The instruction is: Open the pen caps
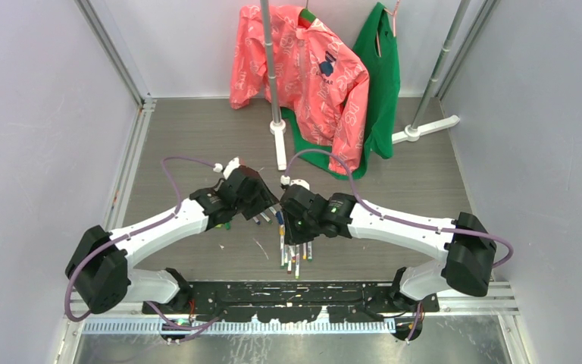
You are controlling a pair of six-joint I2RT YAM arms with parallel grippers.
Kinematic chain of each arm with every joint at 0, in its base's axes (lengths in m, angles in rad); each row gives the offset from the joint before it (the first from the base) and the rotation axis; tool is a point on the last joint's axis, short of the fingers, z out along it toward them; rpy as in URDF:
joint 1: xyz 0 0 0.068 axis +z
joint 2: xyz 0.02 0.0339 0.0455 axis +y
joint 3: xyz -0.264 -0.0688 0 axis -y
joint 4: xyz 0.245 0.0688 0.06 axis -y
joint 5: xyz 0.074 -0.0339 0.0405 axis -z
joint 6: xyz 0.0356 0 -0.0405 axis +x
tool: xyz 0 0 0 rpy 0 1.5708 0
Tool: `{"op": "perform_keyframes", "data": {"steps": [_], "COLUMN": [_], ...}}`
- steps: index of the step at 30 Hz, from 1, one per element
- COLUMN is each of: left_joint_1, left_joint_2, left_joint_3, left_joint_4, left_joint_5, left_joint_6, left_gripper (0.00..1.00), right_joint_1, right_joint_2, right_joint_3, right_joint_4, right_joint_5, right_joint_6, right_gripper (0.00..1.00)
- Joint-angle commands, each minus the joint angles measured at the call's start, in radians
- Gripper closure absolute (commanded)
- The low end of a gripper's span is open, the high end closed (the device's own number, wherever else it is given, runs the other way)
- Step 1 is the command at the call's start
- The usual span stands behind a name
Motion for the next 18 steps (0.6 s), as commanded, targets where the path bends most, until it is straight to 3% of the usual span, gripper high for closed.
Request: {"op": "perform_keyframes", "data": {"steps": [1,18], "left_joint_1": [-0.012,-0.015], "left_joint_2": [0.014,-0.101], "left_joint_3": [0.031,-0.058], "left_joint_4": [0.071,0.048], "left_joint_5": [0.029,0.048], "left_joint_6": [-0.012,-0.019], "left_gripper": [0.47,0.47], "right_joint_1": [0.004,0.003], "right_joint_2": [0.008,0.121], "right_joint_3": [0.055,0.162], "right_joint_4": [0.061,0.088], "right_joint_5": [-0.029,-0.031], "right_joint_6": [-0.021,-0.042], "right_gripper": [0.99,0.99]}}
